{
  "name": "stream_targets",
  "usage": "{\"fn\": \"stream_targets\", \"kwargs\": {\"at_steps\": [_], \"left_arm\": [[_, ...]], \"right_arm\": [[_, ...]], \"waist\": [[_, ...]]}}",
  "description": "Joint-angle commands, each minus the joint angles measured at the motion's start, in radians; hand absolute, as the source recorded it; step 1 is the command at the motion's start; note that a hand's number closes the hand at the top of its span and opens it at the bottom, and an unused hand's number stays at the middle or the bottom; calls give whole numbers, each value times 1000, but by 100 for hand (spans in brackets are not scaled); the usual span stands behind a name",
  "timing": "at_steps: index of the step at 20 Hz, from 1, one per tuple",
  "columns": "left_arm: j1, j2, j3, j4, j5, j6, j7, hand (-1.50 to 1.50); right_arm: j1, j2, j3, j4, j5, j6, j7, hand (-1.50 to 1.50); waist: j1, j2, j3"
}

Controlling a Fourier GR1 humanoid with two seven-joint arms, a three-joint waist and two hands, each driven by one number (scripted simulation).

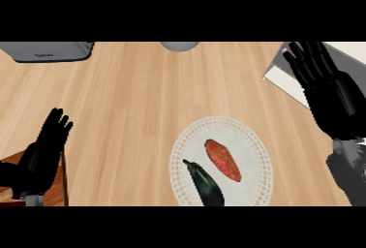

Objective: Pick the sweet potato from the placemat and place it in the tiered shelf

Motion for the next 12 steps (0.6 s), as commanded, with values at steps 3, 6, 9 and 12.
{"fn": "stream_targets", "kwargs": {"at_steps": [3, 6, 9, 12], "left_arm": [[-48, 95, 24, 52, -55, -22, 60, 0], [-50, 136, 1, 67, -117, -10, 85, 0], [-12, 125, 15, 90, -91, -11, 92, 0], [-3, 96, -13, 123, -108, -20, 71, 0]], "right_arm": [[-15, 139, 213, 9, 179, -40, -64, 150], [-41, 222, 415, 89, 315, -31, -105, 150], [49, 31, 303, 197, 592, -323, -10, 150], [141, 236, 512, 173, 748, -477, -20, -150]], "waist": [[40, -10, -19], [70, -4, -19], [-1, -17, -26], [24, -15, -21]]}}
